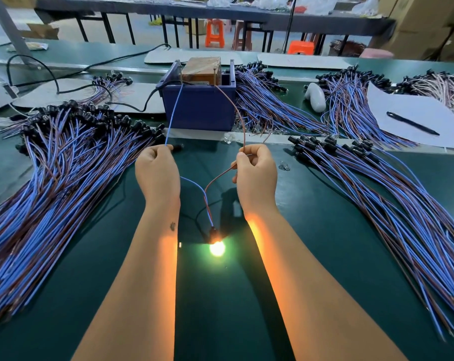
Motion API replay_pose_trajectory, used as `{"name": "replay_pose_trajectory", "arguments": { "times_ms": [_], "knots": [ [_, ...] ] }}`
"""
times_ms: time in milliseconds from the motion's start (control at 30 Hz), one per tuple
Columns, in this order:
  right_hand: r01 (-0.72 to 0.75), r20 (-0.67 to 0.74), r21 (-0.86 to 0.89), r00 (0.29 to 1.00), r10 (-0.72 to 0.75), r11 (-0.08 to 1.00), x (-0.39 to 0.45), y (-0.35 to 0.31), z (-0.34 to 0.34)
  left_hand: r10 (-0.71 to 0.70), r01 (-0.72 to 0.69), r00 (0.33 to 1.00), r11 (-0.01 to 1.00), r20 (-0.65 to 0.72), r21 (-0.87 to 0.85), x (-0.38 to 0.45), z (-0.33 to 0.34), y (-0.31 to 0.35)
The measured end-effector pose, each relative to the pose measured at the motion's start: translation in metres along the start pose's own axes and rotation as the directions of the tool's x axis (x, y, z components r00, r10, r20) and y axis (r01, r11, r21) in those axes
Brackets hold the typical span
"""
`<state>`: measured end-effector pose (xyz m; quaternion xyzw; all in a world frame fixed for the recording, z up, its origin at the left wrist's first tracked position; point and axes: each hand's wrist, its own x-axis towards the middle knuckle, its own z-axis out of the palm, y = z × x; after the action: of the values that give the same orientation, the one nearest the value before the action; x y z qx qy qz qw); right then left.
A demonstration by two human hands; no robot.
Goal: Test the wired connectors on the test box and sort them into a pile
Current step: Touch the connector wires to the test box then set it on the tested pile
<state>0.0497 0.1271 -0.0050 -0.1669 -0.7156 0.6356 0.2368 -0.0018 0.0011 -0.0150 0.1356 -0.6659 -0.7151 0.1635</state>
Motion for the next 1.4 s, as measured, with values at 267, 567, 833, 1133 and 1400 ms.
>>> {"name": "replay_pose_trajectory", "arguments": {
  "times_ms": [267,567,833,1133,1400],
  "knots": [
    [0.011,-0.002,0.014,1.000,-0.011,1.000,0.001,0.001,0.000,-0.007,0.007,1.000,1.000,0.024,-0.008,-0.002,-0.001,0.001],
    [0.265,0.192,0.004,0.946,-0.261,0.964,-0.005,0.004,0.008,-0.085,0.131,0.829,0.990,0.553,-0.045,-0.020,0.012,0.008],
    [0.238,0.325,0.057,0.914,-0.244,0.969,-0.003,0.003,0.004,-0.054,0.120,0.833,0.989,0.551,-0.084,-0.020,0.006,0.012],
    [0.274,0.571,0.002,0.789,-0.226,0.962,0.000,0.009,-0.004,-0.122,0.280,0.898,0.899,0.424,-0.335,-0.013,0.003,0.014],
    [-0.054,0.342,0.411,0.934,-0.099,0.910,0.007,0.003,-0.007,-0.120,0.314,0.904,0.836,0.410,-0.449,-0.012,0.000,0.013]
  ]
}}
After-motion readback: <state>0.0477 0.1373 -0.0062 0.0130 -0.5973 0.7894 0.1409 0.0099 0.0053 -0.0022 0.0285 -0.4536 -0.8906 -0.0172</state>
